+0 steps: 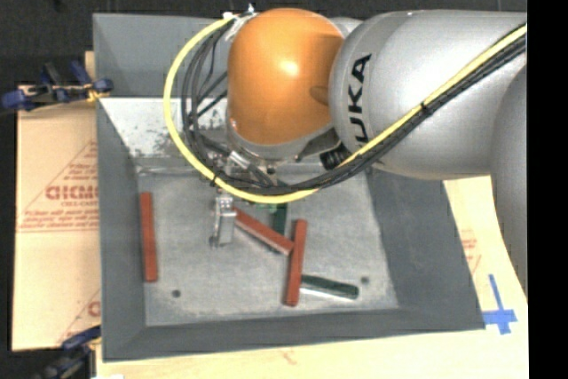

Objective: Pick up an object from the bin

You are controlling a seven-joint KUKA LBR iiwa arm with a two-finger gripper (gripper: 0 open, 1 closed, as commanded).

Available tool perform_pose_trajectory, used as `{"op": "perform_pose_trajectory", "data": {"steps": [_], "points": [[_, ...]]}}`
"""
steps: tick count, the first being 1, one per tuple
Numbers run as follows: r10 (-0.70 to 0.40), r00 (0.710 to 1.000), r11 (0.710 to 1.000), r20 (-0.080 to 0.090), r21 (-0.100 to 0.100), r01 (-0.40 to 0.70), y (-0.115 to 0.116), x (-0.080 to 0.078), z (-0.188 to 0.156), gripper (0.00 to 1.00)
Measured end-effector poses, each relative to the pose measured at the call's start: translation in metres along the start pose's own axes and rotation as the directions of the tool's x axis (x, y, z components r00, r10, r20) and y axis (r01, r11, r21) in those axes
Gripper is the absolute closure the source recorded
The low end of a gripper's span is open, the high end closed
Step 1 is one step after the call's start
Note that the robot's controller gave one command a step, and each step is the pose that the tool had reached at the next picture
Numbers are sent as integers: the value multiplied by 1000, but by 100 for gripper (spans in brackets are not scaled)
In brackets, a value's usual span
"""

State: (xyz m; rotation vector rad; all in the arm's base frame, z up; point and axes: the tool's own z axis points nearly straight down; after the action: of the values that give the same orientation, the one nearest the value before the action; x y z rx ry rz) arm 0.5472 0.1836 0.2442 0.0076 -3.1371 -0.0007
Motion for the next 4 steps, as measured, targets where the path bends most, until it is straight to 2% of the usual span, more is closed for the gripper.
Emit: {"op": "perform_pose_trajectory", "data": {"steps": [1, 2, 3, 4], "points": [[4, 1000, 1000, 6, -1, -4, -1, -1, -4, 0], [-60, 998, 998, 14, -1, 60, -21, 10, 28, 0], [-34, 999, 999, 7, -1, 34, -67, 12, 60, 0], [-80, 997, 997, 8, 3, 80, -91, -17, 77, 0]]}}
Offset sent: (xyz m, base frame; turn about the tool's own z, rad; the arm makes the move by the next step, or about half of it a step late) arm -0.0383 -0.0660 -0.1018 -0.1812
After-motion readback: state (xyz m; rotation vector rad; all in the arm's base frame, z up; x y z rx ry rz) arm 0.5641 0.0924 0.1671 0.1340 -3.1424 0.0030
